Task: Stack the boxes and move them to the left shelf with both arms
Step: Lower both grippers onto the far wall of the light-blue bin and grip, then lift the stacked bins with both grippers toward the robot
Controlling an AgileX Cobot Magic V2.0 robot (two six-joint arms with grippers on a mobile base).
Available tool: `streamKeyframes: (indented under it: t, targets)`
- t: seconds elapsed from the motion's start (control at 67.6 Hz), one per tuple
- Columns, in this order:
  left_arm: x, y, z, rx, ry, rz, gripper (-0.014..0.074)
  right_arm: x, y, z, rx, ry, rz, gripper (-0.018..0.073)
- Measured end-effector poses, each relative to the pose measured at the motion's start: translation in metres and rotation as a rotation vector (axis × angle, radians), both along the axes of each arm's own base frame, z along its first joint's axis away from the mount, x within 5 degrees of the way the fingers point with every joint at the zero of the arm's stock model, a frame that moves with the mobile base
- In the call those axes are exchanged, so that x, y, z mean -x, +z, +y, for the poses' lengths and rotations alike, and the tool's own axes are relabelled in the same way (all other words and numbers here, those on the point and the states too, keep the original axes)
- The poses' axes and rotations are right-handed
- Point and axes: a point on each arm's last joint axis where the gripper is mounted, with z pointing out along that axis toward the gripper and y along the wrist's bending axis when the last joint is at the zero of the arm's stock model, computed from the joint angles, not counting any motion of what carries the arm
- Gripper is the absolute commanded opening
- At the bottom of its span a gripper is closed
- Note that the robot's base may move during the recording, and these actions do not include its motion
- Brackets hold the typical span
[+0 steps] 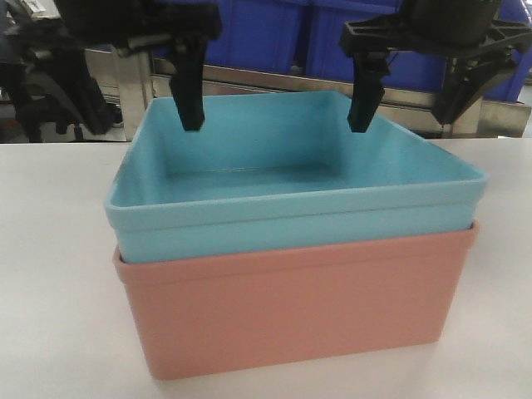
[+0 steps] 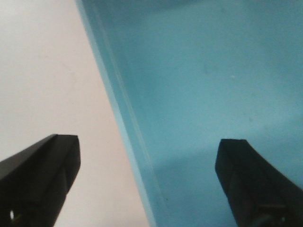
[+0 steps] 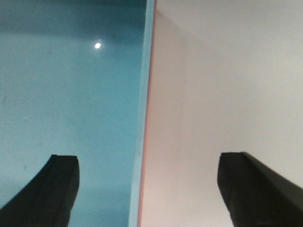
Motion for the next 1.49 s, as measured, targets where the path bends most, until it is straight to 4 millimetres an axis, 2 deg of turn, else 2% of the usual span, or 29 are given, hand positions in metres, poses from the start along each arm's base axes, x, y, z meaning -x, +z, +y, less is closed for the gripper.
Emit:
streamKeyframes:
  t: [0.207,0.252,0.326,0.459,0.696,0.77,0.829,0.903,0.992,1.11,1.169,1.362,1.495]
  targets:
    - [-0.045,-0.067,-0.023,-0.173,0.066,0.196,0.0483,-0.008,-0.019,0.003,0.024,0.015,0.035,0.0622]
    - [-0.051,-0.075,-0.026,-0.197,0.069,0.212,0.0483,-0.009,-0.021,0.004,0.026,0.015,0.039,0.0622]
    - [-0.057,-0.077,-0.033,-0.201,0.064,0.195,0.0483,-0.011,-0.028,0.005,0.032,0.015,0.054,0.0622]
    - [-0.055,-0.078,-0.041,-0.228,0.039,0.175,0.0483,-0.014,-0.036,0.006,0.041,0.017,0.073,0.0622]
    - [-0.054,-0.077,-0.043,-0.230,0.035,0.168,0.0470,-0.015,-0.037,0.006,0.043,0.020,0.073,0.0622]
    - [-0.054,-0.077,-0.043,-0.230,0.035,0.168,0.0405,-0.015,-0.037,0.006,0.043,0.020,0.073,0.0603]
    - [-0.054,-0.077,-0.042,-0.232,0.034,0.166,0.0314,-0.015,-0.037,0.006,0.043,0.020,0.073,0.0549]
    - [-0.054,-0.075,-0.041,-0.239,0.037,0.165,0.0150,-0.015,-0.037,0.006,0.042,0.020,0.070,0.0440]
    - [-0.055,-0.075,-0.037,-0.257,0.048,0.162,-0.0020,-0.015,-0.037,0.006,0.043,0.020,0.072,0.0265]
    - [-0.056,-0.072,-0.037,-0.229,0.093,0.151,0.0007,-0.014,-0.038,0.006,0.042,0.018,0.090,0.0033]
    - [-0.056,-0.071,-0.037,-0.226,0.095,0.148,-0.0003,-0.011,-0.038,0.007,0.048,0.017,0.112,0.0066]
    - [-0.053,-0.067,-0.036,-0.214,0.103,0.149,-0.0002,-0.011,-0.039,0.007,0.043,0.012,0.121,0.0056]
    - [-0.051,-0.056,-0.035,-0.196,0.108,0.129,-0.0002,-0.008,-0.038,0.007,0.039,0.008,0.141,0.0056]
